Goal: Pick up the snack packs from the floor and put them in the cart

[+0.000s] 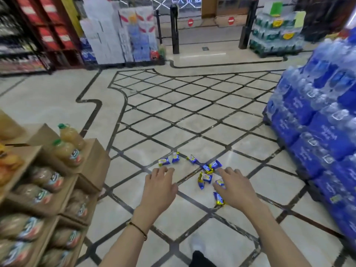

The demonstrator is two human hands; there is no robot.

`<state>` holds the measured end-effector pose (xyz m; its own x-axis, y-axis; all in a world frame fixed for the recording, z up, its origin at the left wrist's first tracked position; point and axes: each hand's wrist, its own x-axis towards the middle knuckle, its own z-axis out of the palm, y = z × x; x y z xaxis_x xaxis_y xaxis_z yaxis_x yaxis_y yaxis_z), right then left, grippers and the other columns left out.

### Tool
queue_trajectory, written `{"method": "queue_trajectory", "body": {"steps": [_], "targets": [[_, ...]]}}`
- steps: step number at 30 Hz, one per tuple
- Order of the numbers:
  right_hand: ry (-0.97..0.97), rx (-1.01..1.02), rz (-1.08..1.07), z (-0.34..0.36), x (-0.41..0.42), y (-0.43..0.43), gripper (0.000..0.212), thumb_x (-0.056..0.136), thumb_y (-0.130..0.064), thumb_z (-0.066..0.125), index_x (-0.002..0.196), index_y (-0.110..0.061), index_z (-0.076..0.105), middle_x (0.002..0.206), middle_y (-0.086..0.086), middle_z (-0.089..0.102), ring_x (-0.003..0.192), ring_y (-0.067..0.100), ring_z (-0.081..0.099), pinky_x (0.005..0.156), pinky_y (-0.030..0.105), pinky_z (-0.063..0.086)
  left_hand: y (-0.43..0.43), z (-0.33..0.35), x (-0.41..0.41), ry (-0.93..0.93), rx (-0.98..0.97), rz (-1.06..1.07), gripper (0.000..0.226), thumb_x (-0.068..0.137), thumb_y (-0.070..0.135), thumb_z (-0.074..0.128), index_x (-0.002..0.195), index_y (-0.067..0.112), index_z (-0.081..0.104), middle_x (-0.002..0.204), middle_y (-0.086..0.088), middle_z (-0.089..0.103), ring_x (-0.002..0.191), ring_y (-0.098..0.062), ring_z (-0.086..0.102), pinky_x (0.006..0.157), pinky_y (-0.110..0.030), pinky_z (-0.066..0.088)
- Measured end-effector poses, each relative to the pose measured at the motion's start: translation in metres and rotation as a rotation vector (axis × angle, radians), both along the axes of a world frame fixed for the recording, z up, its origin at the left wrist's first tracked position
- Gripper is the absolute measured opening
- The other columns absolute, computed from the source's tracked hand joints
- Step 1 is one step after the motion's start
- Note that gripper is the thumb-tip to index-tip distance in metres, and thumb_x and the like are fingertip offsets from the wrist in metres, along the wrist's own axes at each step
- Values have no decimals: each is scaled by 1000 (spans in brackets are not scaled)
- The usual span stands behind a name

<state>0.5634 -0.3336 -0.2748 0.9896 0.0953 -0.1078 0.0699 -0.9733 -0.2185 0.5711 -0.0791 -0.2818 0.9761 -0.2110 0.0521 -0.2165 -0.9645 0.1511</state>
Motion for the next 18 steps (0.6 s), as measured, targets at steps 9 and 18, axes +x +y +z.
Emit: {"method": "queue_trajectory", "body": {"steps": [9, 18], "targets": [[34, 47, 144, -9, 202, 34, 41, 95, -45, 42, 131, -25, 44, 119, 3, 53, 111, 30, 49, 84, 42, 47, 44, 13, 173, 113, 49, 96, 43, 94, 38, 50, 135, 25, 48, 128, 2, 53, 116, -26, 49, 92, -41, 42], [109, 40, 224, -50, 343, 103, 46, 96, -48, 42, 136, -25, 42, 120, 1, 53, 110, 26, 48, 81, 40, 47, 108, -22, 314, 175, 60, 231, 32, 93, 33, 52, 123, 19, 54, 117, -2, 58, 105, -30, 53, 80, -40, 40]]}}
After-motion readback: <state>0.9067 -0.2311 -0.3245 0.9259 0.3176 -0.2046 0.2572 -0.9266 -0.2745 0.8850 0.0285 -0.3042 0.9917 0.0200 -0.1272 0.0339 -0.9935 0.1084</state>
